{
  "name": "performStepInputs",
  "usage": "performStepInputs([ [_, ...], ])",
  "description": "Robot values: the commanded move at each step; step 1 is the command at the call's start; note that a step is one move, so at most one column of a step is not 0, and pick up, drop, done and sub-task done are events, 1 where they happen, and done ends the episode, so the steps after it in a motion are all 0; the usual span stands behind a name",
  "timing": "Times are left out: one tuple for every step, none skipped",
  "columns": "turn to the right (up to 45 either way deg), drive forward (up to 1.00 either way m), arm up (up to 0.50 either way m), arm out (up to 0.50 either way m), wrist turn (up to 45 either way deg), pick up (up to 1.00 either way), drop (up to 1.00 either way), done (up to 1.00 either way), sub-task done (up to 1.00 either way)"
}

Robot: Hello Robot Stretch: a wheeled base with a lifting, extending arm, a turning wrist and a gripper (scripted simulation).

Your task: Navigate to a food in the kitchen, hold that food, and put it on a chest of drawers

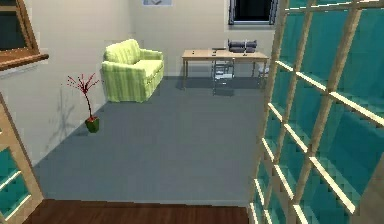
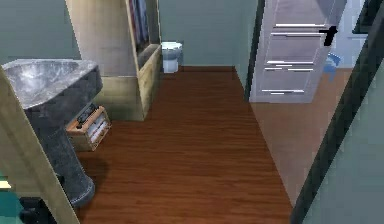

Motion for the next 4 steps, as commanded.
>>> performStepInputs([
  [0.0,1.0,0.0,0.0,0.0,0.0,0.0,0.0,0.0],
  [0.0,0.55,0.0,0.0,0.0,0.0,0.0,0.0,0.0],
  [42.0,0.0,0.0,0.0,0.0,0.0,0.0,0.0,0.0],
  [3.0,0.0,0.0,0.0,0.0,0.0,0.0,0.0,0.0],
])
